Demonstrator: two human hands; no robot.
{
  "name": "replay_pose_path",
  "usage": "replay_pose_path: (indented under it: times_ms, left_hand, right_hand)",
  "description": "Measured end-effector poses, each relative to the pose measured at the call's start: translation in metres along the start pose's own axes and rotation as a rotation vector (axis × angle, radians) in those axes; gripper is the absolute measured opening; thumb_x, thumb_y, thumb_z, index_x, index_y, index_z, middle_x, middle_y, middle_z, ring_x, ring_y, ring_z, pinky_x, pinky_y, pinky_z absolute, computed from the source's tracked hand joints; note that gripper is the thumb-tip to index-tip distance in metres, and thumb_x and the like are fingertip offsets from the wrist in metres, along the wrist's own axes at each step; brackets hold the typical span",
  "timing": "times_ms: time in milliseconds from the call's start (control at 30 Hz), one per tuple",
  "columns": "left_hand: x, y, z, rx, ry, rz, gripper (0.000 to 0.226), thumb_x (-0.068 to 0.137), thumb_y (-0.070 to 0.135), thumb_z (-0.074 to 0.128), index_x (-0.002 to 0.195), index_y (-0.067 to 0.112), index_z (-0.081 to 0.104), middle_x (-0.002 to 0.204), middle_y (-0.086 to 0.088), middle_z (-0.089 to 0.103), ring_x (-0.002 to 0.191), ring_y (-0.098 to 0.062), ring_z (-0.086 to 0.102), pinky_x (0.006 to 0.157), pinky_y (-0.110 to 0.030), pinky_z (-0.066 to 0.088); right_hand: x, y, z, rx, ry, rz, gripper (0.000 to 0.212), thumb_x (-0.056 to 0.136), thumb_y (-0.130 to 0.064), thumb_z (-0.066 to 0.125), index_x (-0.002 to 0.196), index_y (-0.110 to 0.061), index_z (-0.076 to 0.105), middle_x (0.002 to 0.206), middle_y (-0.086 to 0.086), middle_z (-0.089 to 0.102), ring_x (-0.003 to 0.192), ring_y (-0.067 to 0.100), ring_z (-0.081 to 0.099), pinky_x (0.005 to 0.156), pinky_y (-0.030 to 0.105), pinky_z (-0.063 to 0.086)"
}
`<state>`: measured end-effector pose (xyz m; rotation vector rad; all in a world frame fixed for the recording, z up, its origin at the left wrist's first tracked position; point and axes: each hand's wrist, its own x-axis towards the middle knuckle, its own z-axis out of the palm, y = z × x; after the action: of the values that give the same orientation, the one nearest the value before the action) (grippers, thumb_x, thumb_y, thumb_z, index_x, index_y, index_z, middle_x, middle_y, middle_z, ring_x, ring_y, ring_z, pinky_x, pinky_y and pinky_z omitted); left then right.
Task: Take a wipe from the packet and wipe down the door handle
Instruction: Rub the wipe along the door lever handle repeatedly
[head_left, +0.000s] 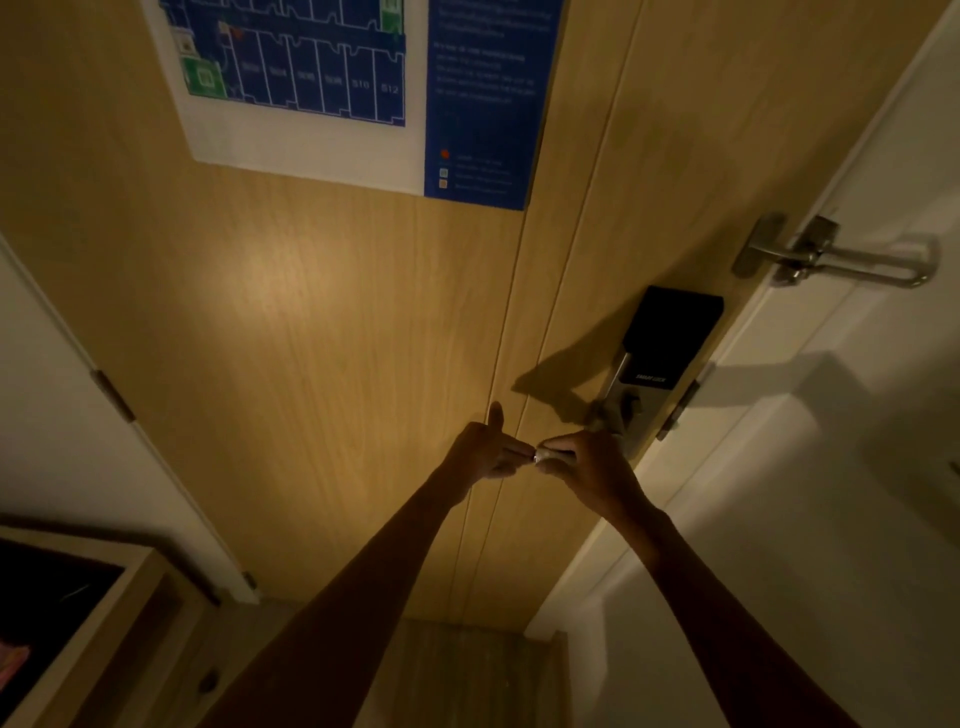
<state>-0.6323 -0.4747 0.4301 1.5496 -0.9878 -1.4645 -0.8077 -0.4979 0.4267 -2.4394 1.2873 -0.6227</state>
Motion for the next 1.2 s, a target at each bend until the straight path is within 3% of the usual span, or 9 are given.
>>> replay_pose_path:
  times_ms: [133,400,633,767,933,1033,1200]
  left_hand:
    - [0.001,-0.002,0.001,-0.014,0.004,-0.025,0.081,0.097,0.057,0.014,0.098,0.002,0.073,0.1,-0.014,0.074,0.087,-0.015,0.071,0.076,-0.024,0.057]
    - [-0.001,0.0,-0.006,0.039,-0.048,-0.007,0.081,0.098,0.055,0.013,0.097,0.002,0.074,0.098,-0.012,0.075,0.089,-0.014,0.072,0.074,-0.022,0.057]
    - [0.0,0.002,-0.006,0.049,-0.05,-0.001,0.079,0.099,0.054,0.015,0.099,0.001,0.073,0.101,-0.014,0.074,0.089,-0.016,0.071,0.073,-0.021,0.057]
    - [0.0,0.004,-0.004,0.056,-0.028,-0.014,0.082,0.099,0.054,0.012,0.098,0.0,0.073,0.1,-0.016,0.074,0.087,-0.016,0.071,0.075,-0.023,0.057]
    - [0.002,0.01,0.0,0.07,-0.017,-0.033,0.088,0.097,0.057,0.008,0.1,-0.004,0.071,0.101,-0.02,0.072,0.082,-0.018,0.07,0.066,-0.02,0.057]
    - [0.001,0.012,0.001,0.064,-0.014,-0.037,0.088,0.097,0.058,0.008,0.1,-0.004,0.071,0.101,-0.02,0.072,0.081,-0.018,0.07,0.065,-0.02,0.057]
    - [-0.001,0.013,0.002,0.059,-0.021,-0.081,0.091,0.095,0.06,0.007,0.1,-0.005,0.071,0.102,-0.021,0.072,0.081,-0.019,0.07,0.066,-0.021,0.056]
  right_hand:
    - [-0.02,-0.001,0.012,-0.209,0.174,-0.125,0.03,0.083,-0.02,0.073,0.112,-0.017,0.069,0.097,-0.002,0.074,0.094,0.01,0.069,0.084,0.024,0.054]
    - [-0.007,0.007,0.012,-0.343,0.059,-0.199,0.025,0.091,-0.03,0.063,0.113,-0.018,0.063,0.093,-0.003,0.073,0.088,0.011,0.068,0.079,0.027,0.056]
    - [-0.025,0.02,0.009,-0.387,0.172,-0.169,0.031,0.079,-0.019,0.077,0.108,-0.012,0.068,0.091,0.003,0.074,0.089,0.018,0.069,0.074,0.031,0.059]
    - [-0.015,0.001,0.016,-0.357,0.106,-0.184,0.026,0.086,-0.022,0.07,0.11,-0.014,0.066,0.093,0.0,0.073,0.089,0.014,0.069,0.075,0.027,0.054]
    - [-0.019,0.021,-0.004,-0.333,0.075,-0.143,0.017,0.093,-0.028,0.061,0.106,-0.019,0.066,0.091,-0.005,0.072,0.087,0.008,0.066,0.078,0.017,0.045]
    - [-0.009,0.011,0.008,-0.306,0.006,-0.132,0.021,0.094,-0.032,0.056,0.111,-0.019,0.063,0.095,-0.004,0.071,0.09,0.009,0.065,0.079,0.021,0.049]
    - [-0.01,0.021,-0.005,-0.22,-0.054,-0.069,0.017,0.096,-0.031,0.055,0.104,-0.019,0.065,0.093,-0.006,0.07,0.089,0.006,0.065,0.07,0.01,0.038]
